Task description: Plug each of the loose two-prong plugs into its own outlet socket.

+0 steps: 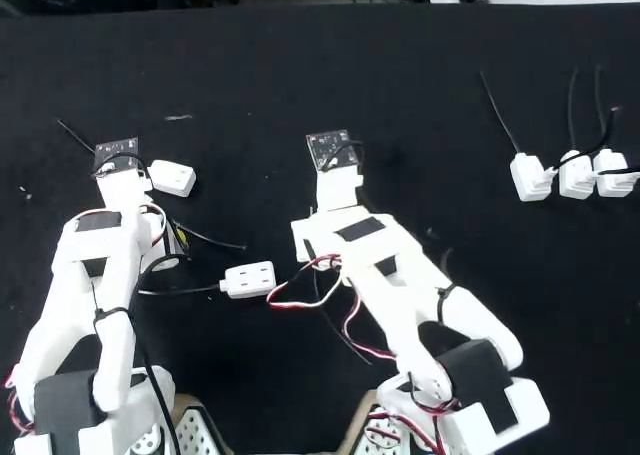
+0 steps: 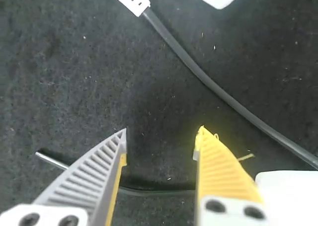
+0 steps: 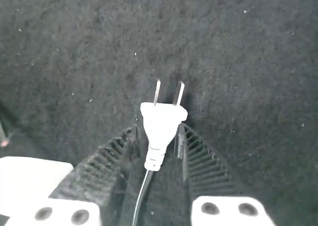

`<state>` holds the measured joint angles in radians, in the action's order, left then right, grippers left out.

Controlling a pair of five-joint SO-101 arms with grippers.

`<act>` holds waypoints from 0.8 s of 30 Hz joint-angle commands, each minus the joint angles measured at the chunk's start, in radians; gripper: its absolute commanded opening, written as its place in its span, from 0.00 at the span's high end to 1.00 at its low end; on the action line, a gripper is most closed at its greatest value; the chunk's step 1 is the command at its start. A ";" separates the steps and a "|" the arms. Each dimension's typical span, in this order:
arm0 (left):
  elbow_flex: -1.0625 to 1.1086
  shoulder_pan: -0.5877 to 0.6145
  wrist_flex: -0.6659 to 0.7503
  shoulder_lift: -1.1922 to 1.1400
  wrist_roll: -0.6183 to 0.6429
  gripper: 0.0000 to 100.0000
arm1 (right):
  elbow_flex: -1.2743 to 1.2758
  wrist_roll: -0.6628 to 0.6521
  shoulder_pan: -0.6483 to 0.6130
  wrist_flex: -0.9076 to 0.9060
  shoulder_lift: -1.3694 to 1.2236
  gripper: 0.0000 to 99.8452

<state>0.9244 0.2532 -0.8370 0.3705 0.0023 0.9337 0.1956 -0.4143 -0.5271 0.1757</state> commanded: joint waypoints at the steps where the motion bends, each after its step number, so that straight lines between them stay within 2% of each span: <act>1: -0.013 0.012 0.008 0.029 0.012 0.78 | -0.124 0.006 -0.015 -0.077 -0.042 0.87; 12: -0.012 0.012 0.008 0.029 0.012 0.78 | -0.430 0.006 -0.011 -0.351 -0.321 0.87; 16: -0.010 0.012 0.008 0.029 0.012 0.78 | -0.435 0.005 -0.014 -0.367 -0.328 0.88; 19: -0.008 0.012 0.008 0.029 0.012 0.78 | -0.435 0.003 -0.012 -0.373 -0.328 0.99; 24: -0.010 0.012 0.008 0.029 0.012 0.78 | -0.435 0.003 -0.014 -0.373 -0.318 0.99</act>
<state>0.9244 0.2532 -0.8370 0.3705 0.0023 0.5301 0.1956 -0.4112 -0.8846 -0.1527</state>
